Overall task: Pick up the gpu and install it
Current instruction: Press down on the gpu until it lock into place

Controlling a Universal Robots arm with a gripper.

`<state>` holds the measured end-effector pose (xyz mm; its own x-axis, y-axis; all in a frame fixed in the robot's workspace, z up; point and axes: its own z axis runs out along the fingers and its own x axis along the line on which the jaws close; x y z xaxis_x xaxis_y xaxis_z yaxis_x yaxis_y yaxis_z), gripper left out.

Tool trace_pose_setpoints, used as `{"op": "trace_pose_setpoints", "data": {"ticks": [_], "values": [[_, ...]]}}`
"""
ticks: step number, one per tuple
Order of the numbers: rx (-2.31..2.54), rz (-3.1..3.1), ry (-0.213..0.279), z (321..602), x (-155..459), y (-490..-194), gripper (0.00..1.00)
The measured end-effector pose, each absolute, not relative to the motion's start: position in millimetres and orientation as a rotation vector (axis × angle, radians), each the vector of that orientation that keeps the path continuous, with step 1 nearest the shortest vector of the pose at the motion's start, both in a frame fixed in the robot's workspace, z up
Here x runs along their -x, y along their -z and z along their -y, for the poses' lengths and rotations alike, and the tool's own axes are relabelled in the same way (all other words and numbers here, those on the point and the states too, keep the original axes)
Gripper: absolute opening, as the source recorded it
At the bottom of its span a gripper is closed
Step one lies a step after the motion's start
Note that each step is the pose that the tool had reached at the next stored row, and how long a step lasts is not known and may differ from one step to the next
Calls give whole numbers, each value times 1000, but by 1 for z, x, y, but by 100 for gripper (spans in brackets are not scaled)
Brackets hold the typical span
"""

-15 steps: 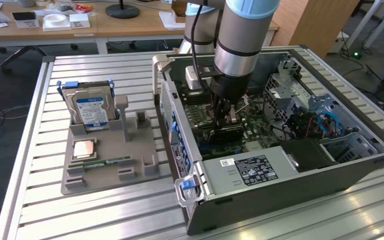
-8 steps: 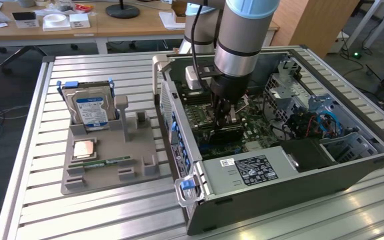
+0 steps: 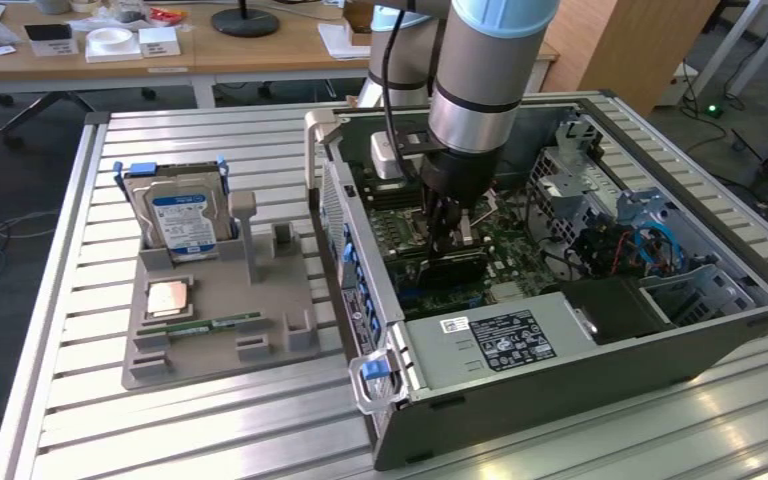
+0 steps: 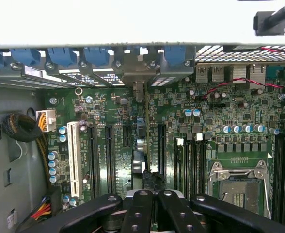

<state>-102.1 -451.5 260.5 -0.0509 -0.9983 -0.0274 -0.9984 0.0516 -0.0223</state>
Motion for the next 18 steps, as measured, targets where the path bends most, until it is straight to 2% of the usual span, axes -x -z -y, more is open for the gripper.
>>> {"op": "trace_pose_setpoints", "data": {"ticks": [13,18], "values": [[2141,-2253,-3,452,102,-277,11],[2140,-2253,-3,451,102,-295,11]]}}
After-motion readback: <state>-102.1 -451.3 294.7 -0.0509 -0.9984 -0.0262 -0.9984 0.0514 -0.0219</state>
